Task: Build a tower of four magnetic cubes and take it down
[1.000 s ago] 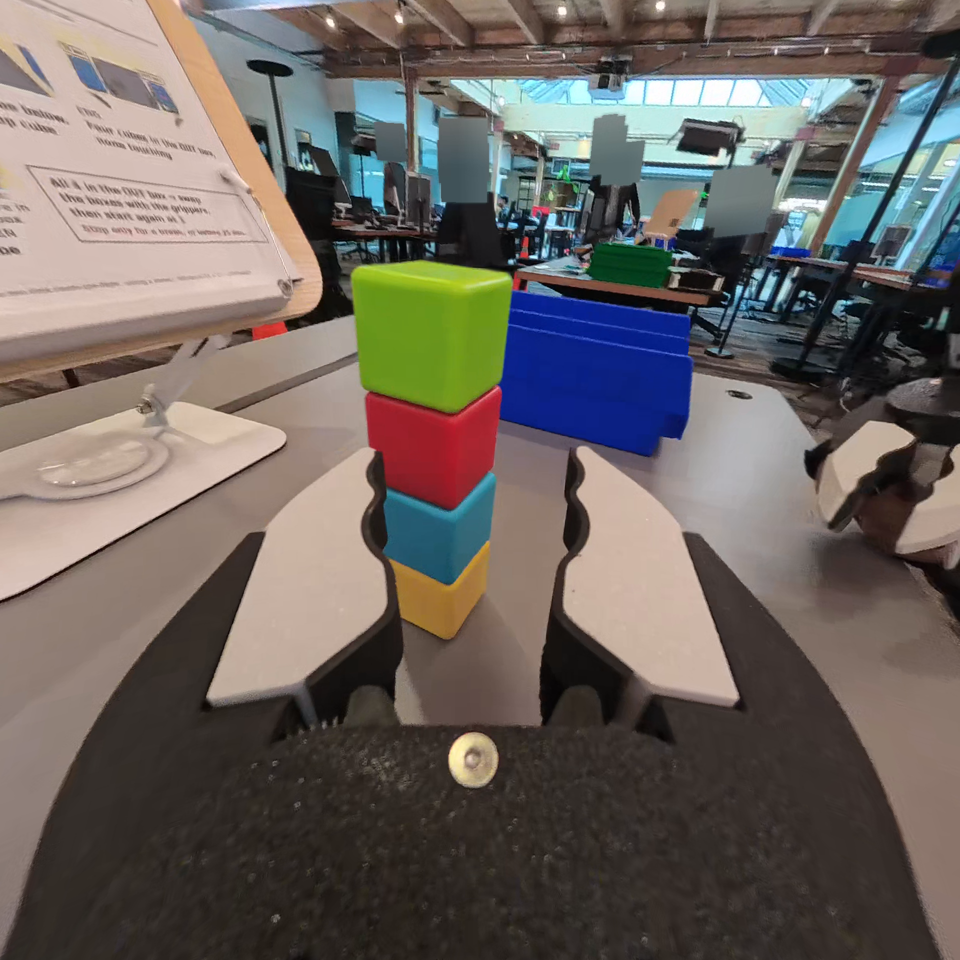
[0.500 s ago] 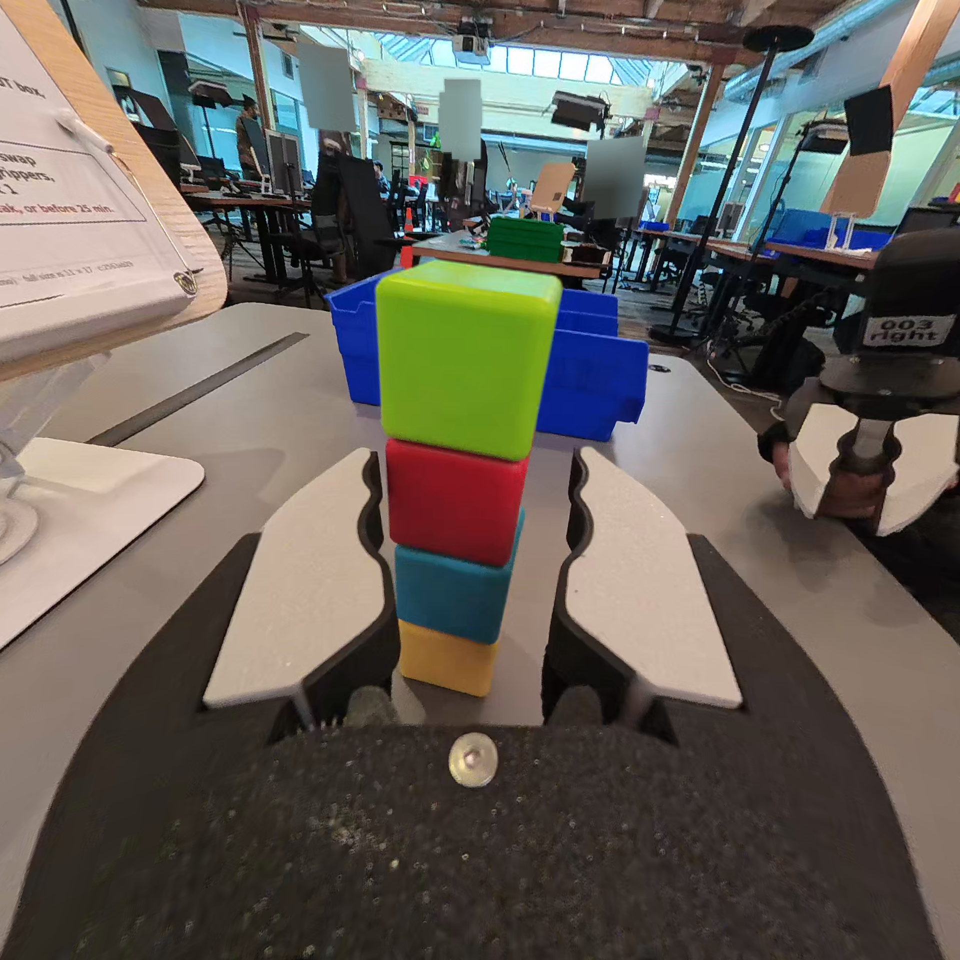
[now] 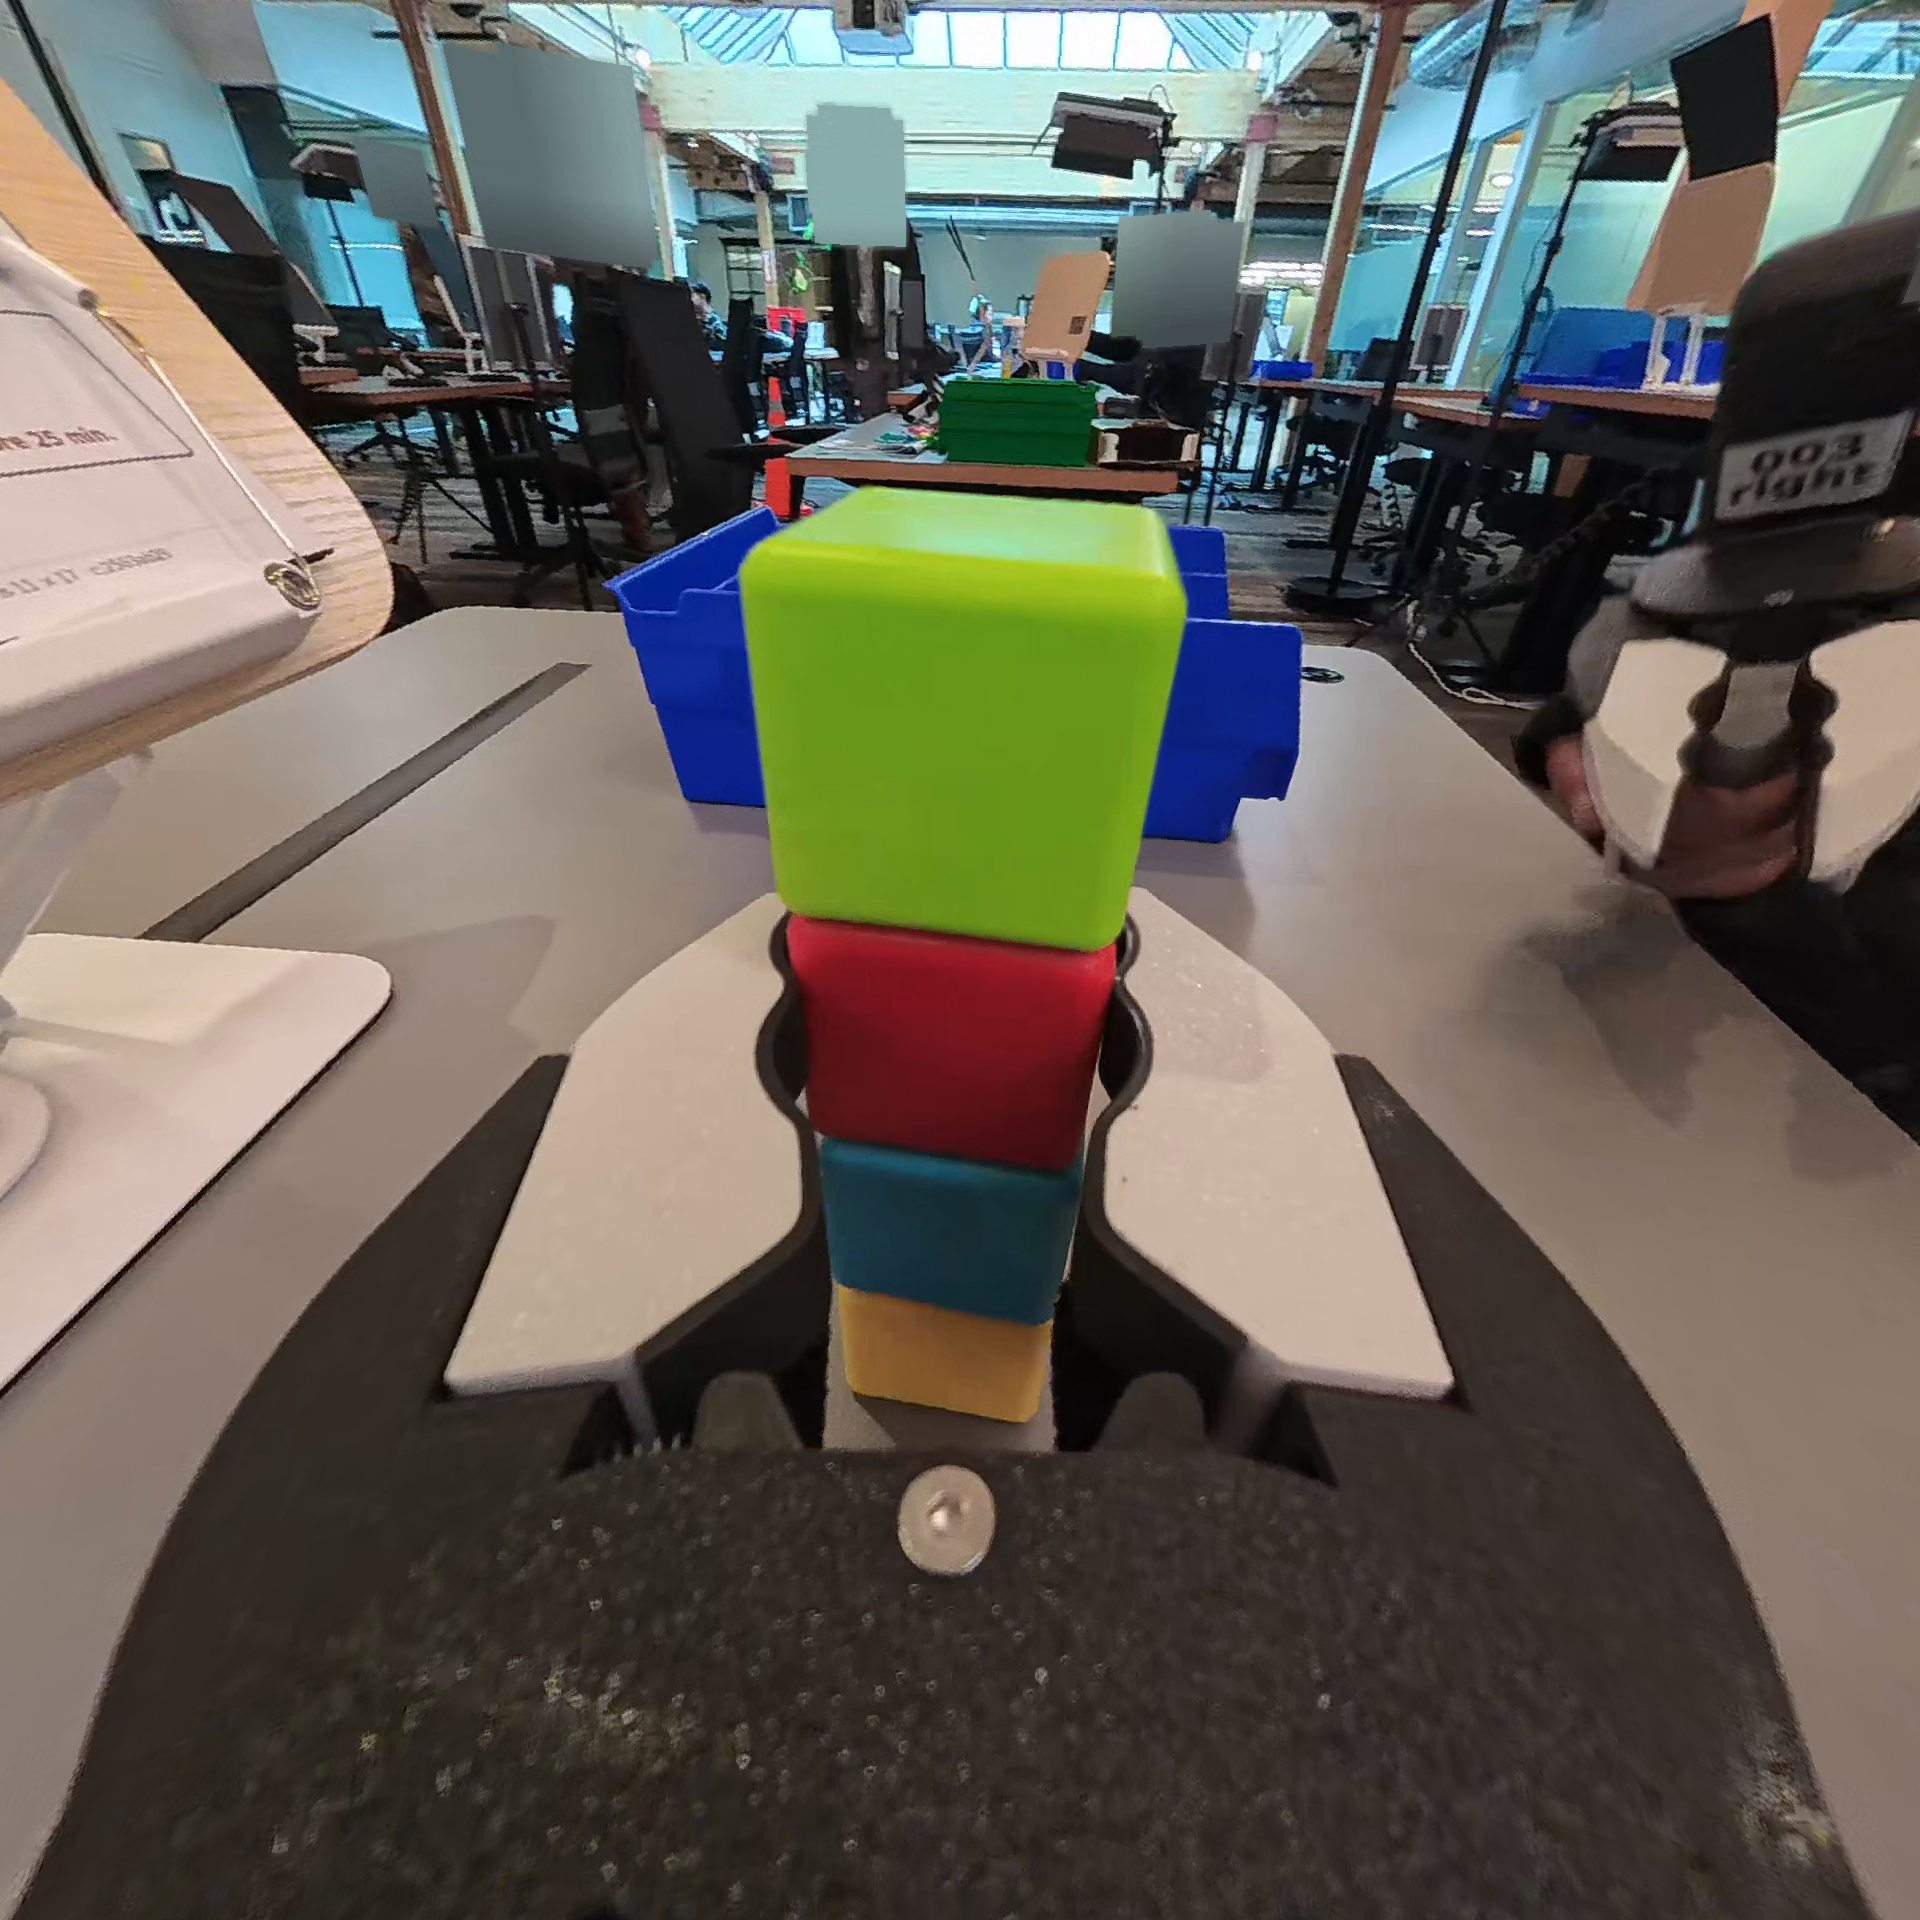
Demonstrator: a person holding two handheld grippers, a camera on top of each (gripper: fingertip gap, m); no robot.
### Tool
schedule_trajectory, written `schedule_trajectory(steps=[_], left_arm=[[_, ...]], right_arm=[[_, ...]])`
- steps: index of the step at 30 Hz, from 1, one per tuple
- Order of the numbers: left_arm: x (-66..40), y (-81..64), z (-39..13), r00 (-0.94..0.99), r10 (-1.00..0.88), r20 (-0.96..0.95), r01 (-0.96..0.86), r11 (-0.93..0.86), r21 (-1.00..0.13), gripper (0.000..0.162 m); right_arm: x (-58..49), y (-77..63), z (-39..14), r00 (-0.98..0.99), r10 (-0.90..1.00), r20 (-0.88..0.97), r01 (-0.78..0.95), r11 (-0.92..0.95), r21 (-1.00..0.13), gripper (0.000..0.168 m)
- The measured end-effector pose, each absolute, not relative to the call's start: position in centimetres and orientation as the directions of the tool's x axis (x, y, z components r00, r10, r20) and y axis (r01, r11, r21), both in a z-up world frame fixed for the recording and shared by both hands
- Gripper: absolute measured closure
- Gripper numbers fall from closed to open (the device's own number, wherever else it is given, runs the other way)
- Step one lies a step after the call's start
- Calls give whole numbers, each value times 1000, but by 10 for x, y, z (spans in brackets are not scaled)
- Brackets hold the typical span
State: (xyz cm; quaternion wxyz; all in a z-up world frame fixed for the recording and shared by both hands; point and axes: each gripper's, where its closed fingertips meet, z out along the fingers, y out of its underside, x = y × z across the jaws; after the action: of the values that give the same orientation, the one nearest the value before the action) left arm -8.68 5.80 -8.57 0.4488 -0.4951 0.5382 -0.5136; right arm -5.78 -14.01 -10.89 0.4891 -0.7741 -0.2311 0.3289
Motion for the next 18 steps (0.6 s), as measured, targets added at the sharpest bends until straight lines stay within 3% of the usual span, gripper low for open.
schedule_trajectory(steps=[3,5,9,14,18], left_arm=[[-87,61,-86,-75,-996,36,-70,-31,-997,108],[-87,62,-86,-59,-998,38,-70,-34,-997,108],[-87,62,-86,-39,-999,39,-69,-36,-997,108],[-87,62,-86,-48,-998,49,-71,-45,-996,108],[-87,62,-86,-50,-997,52,-71,-48,-996,108]], right_arm=[[-42,-120,-77,691,710,-135,176,-346,-922,141],[-36,-100,-49,671,741,9,314,-273,-909,131],[-44,-47,-2,535,801,269,613,-148,-776,122],[-76,28,9,347,885,310,819,-124,-560,118],[-99,57,-11,250,941,227,896,-136,-422,117]])
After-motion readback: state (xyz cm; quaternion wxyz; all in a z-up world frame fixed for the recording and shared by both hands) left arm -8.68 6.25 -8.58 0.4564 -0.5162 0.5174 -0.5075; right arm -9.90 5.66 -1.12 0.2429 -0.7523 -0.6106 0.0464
